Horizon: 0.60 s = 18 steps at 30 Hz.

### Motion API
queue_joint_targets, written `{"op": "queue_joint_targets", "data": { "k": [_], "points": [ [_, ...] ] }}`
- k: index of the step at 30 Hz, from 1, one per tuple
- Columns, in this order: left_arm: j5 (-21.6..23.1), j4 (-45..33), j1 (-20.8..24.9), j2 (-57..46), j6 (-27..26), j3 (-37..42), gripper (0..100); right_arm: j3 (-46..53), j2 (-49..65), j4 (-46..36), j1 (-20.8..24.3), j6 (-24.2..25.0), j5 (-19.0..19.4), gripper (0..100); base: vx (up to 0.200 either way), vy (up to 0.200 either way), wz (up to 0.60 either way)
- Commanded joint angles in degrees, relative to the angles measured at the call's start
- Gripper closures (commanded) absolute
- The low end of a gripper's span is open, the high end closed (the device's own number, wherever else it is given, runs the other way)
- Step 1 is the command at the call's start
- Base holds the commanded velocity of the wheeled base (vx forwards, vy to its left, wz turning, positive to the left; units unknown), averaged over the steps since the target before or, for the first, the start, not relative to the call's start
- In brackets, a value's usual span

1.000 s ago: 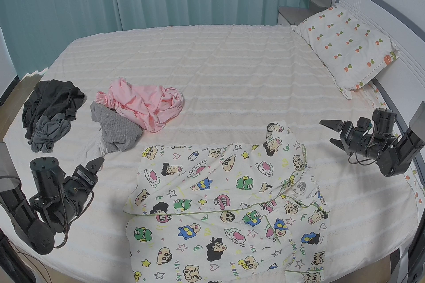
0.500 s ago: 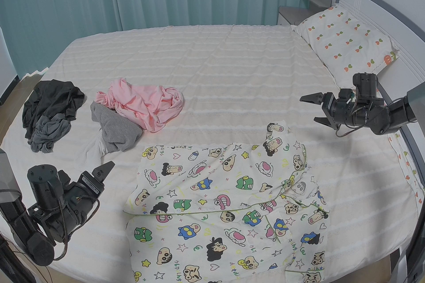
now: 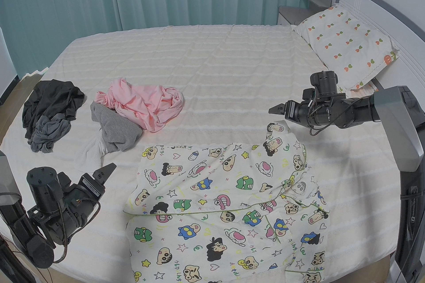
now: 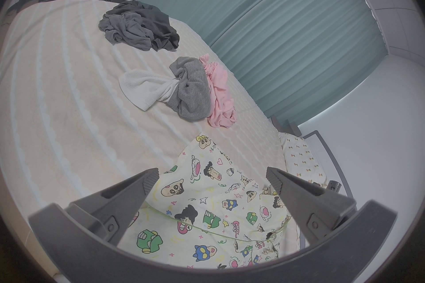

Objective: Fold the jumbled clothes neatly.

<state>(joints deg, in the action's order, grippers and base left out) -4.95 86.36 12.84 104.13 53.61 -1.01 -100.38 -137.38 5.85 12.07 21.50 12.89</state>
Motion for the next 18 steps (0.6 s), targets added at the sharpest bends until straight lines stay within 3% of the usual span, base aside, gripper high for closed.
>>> {"op": "queue_joint_targets", "data": {
  "k": [1,4,8,14,18],
  "points": [
    [-0.1,0.0,0.0,0.3,0.4,0.9,0,-1.5,-1.8,-4.2,1.2,-0.8,-0.3,100,0.0,0.0,0.0],
    [-0.1,0.0,0.0,0.4,0.4,0.9,0,-3.3,-2.1,-9.2,1.3,-1.5,-1.4,100,0.0,0.0,0.0],
    [-0.1,0.0,-0.2,0.5,0.4,0.9,0,-3.6,-2.2,-9.0,1.0,-2.5,-2.5,100,0.0,0.0,0.0],
    [-0.1,0.0,-0.2,0.4,0.4,0.9,0,-3.3,-0.7,-0.1,0.9,0.7,-3.3,100,0.0,0.0,0.0],
    [-0.1,0.0,-0.2,0.4,0.4,0.9,0,-3.2,-0.6,8.4,0.7,3.9,-5.9,100,0.0,0.0,0.0]
  ]
}}
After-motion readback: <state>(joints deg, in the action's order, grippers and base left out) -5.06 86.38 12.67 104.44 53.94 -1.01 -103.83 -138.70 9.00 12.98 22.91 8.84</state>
